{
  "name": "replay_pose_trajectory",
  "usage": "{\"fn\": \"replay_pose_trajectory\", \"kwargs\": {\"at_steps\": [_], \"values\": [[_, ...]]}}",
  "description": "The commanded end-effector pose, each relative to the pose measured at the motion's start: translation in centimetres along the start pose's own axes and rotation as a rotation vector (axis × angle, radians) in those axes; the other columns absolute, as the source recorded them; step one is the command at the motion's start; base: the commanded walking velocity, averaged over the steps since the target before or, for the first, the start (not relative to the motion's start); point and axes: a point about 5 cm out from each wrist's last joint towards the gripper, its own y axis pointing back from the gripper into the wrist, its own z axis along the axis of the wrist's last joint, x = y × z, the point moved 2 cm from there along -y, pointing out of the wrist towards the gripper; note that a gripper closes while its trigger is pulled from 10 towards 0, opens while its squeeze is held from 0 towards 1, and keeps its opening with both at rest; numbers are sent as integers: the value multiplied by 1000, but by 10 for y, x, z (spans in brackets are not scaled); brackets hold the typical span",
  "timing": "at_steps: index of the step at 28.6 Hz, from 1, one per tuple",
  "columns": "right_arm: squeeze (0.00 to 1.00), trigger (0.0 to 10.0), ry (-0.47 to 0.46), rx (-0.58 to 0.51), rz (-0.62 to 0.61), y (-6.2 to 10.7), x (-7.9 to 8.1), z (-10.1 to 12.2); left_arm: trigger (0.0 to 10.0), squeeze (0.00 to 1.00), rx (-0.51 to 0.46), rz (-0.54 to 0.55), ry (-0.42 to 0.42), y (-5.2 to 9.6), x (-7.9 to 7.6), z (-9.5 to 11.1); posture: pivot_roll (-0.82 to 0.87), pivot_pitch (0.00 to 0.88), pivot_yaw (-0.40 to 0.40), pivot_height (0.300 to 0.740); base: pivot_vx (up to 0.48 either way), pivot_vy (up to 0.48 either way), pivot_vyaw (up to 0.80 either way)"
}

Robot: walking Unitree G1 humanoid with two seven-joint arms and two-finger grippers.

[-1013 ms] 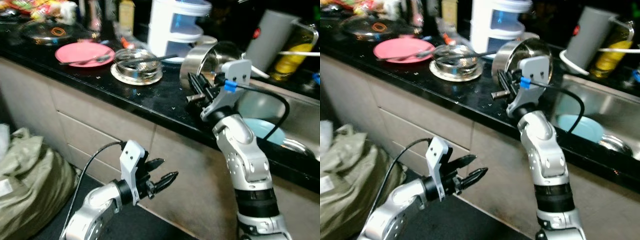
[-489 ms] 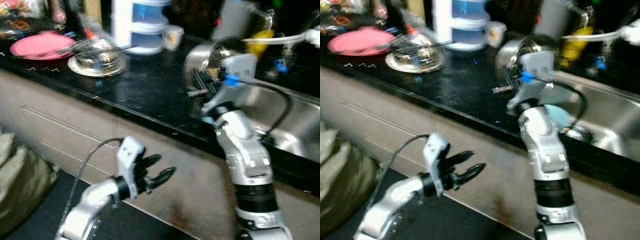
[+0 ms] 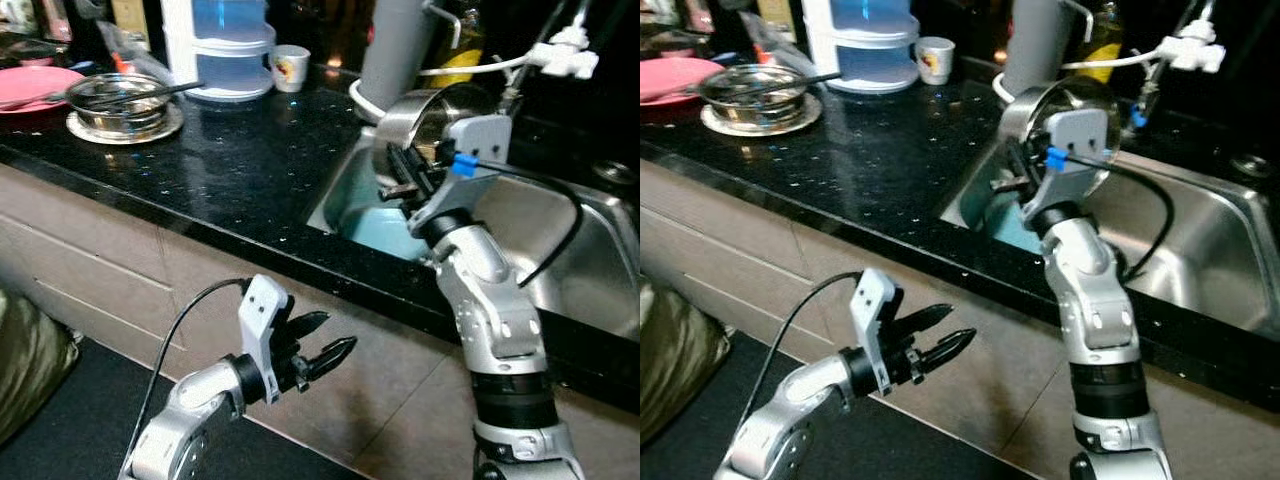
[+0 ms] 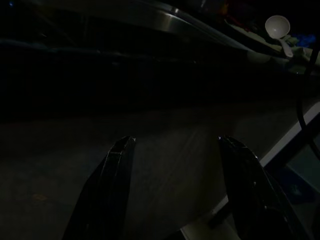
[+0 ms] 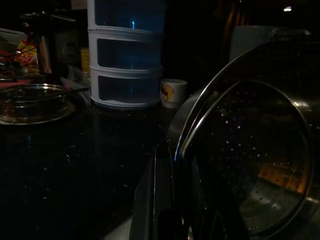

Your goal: Kitchen organization

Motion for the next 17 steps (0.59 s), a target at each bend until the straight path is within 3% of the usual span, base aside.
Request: {"fn": "replay_pose_trajectory", "kwargs": {"at_steps": [1,12,17], "values": [[0,10000,13,-4,3,-2,1,3,10000,0,13,2,8,2,1,-3,145,11,-150,740,0,0,0],[0,10000,18,13,11,-3,2,1,10000,0,15,2,4,2,0,-4,146,10,-151,740,0,0,0],[0,10000,23,37,29,-11,6,0,10000,0,15,3,5,1,0,-4,148,12,-153,740,0,0,-800]]}}
